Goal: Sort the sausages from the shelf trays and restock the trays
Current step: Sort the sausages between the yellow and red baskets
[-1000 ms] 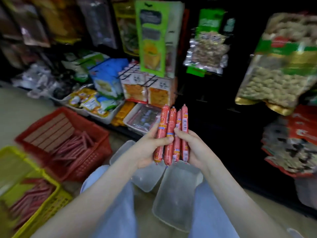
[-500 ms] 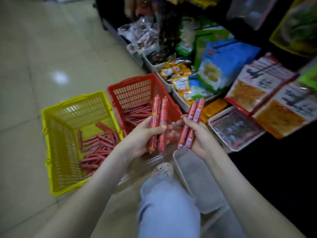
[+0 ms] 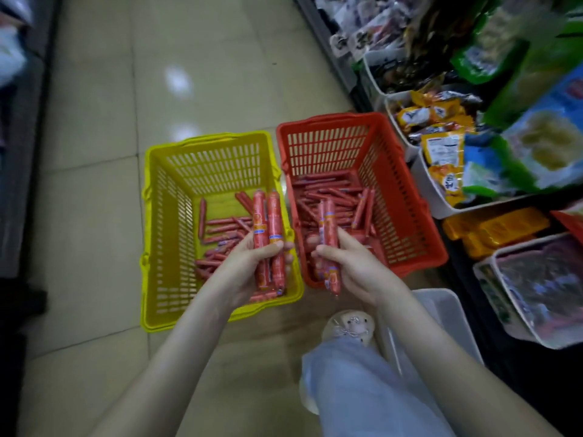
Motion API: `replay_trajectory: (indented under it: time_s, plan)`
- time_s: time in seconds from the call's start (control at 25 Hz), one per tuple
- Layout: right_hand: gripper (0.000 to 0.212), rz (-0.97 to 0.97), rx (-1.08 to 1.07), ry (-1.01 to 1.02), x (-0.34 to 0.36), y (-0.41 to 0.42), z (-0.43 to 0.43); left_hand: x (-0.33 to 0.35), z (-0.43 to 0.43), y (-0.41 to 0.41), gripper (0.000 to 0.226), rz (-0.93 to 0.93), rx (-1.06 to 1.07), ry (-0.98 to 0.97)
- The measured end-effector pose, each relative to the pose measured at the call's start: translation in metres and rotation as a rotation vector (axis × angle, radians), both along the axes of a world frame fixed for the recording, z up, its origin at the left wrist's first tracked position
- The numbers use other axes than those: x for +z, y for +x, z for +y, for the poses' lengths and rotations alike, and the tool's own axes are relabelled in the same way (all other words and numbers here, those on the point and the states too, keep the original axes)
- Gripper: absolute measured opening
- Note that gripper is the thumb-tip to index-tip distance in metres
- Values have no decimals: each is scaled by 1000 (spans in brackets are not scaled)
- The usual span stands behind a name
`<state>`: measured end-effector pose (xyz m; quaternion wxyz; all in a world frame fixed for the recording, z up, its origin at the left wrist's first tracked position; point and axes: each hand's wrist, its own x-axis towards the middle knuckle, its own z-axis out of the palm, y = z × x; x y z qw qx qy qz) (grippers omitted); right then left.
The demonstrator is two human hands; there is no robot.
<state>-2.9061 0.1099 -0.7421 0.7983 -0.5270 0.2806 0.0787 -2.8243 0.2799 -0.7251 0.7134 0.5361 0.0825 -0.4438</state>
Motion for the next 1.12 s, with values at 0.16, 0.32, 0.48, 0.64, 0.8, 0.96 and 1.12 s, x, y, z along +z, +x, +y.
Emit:
replay_trajectory:
  time_s: [0.16,0.32,0.48,0.64,0.8,0.96,1.12]
  plan:
    - [47,46,323,-464,-22,24,27,-11,42,25,9,6,175,60]
    - [63,-54,580,-844,-27,54,52,-12,84,43,11,-24,307,117]
    - [73,-149,907,-1068,-40,70,73,-7,112,51,12,-22,402,131]
    - [69,-107,806,-890,-33,65,81,-1,98,37,11,-4,283,109]
    - [30,-82,326,-58,-5,54,68,2,51,15,24,-13,-31,27]
    - [18,-80,102,120,9,35,42,-2,-3,4,13,-85,-301,65]
    - [16,-108,-52,-90,-1,27,-2,-16,-36,17,12,-469,-483,469]
